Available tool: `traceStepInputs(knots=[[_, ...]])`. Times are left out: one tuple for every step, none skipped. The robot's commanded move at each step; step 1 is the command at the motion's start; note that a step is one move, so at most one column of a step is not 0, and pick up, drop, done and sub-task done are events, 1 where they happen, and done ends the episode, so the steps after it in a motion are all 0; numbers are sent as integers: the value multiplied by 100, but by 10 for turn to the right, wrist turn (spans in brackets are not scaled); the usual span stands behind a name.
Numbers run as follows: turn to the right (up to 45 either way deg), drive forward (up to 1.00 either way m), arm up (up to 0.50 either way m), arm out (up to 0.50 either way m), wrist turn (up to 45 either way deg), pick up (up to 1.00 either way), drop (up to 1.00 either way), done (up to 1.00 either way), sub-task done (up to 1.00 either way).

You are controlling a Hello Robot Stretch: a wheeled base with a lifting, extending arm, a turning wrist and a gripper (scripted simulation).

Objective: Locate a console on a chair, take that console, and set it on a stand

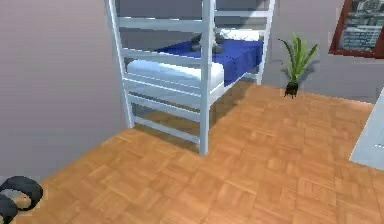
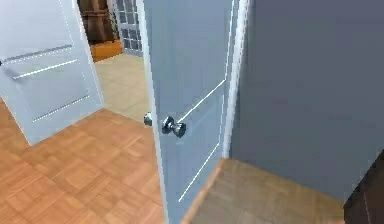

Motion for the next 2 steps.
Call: traceStepInputs(knots=[[150, 0, 0, 0, 0, 0, 0, 0, 0], [0, 20, 0, 0, 0, 0, 0, 0, 0]])
